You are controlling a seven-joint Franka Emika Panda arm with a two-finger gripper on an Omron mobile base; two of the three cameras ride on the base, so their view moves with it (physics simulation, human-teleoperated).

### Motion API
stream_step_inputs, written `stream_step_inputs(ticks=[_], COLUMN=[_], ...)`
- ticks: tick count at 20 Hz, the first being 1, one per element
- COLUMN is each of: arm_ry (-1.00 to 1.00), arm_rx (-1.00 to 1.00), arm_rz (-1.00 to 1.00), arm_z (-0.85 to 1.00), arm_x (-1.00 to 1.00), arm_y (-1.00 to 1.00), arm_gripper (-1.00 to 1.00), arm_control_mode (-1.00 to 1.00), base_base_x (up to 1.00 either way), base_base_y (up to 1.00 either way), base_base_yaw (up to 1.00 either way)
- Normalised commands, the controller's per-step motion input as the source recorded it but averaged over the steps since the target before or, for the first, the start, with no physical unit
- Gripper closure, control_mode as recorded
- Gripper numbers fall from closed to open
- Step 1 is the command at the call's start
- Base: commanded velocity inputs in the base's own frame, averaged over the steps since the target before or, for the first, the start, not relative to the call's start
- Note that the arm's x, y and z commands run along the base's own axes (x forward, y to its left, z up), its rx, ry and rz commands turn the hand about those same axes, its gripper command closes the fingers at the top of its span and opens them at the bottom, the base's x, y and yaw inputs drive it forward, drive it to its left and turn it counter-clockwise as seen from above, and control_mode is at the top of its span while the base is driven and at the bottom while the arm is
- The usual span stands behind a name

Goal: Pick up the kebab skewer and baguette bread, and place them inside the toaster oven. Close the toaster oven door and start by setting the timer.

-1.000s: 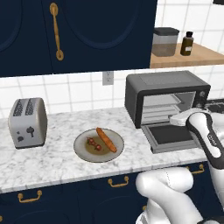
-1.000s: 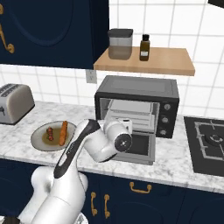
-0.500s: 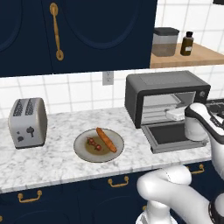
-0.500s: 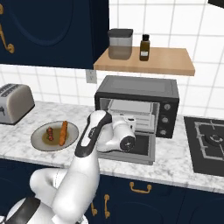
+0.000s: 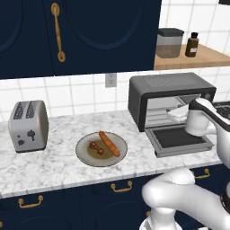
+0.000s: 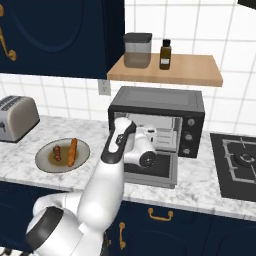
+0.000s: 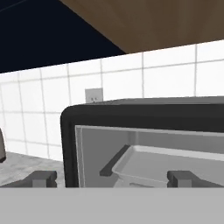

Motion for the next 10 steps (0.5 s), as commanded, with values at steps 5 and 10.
stream_step_inputs(ticks=[5,10], arm_ry=[0.0,0.0], arm_rx=[-0.02,0.0], arm_rz=[0.0,0.0], arm_z=[0.01,-0.04], arm_x=[0.49,0.46], arm_y=[0.0,0.0], arm_gripper=[-1.0,-1.0], arm_control_mode=[-1.0,-1.0], base_base_x=[0.0,0.0], base_base_y=[0.0,0.0], base_base_yaw=[0.0,0.0])
